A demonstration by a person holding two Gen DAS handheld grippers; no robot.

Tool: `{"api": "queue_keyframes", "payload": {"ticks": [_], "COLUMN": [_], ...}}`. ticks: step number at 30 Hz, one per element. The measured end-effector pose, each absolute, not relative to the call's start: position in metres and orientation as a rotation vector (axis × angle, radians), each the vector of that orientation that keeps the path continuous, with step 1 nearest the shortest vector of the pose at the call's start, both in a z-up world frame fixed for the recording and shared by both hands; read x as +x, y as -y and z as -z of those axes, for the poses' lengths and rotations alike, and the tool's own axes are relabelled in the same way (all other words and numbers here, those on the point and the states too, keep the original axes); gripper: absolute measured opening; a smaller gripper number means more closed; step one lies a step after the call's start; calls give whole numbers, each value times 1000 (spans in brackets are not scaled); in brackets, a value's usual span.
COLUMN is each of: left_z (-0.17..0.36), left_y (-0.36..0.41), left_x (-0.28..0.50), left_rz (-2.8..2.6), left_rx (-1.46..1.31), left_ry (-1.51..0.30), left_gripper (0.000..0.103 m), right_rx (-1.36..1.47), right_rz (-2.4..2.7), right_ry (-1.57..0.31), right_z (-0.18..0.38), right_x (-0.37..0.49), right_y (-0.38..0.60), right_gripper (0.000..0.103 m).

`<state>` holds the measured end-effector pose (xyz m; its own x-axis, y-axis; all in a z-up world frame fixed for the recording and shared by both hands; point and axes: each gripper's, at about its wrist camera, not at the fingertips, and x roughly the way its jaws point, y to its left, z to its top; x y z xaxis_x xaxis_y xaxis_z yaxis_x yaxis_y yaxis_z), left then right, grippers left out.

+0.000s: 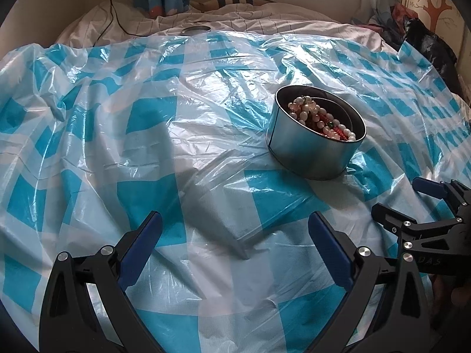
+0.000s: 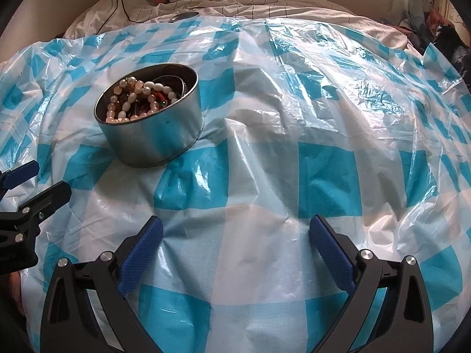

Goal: Organize jewelry

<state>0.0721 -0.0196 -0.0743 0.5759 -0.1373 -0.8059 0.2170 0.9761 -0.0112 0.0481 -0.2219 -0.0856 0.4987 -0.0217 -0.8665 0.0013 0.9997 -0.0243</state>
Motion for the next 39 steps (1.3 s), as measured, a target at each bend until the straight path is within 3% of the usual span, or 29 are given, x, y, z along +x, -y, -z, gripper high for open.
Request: {"api": "queue_keyframes", "payload": {"ticks": [39], "left_z": [80], "left_y": [24], "left_x": [73], "left_rz": [194], "left_rx": [129], "left_ry": [-955], "left_gripper": [95], "right_rx": [-32], "right_rz": [20], "right_ry": [-1051], "right_z": [88], "right_x": [49], "right_y": [221], "right_gripper": [96]}}
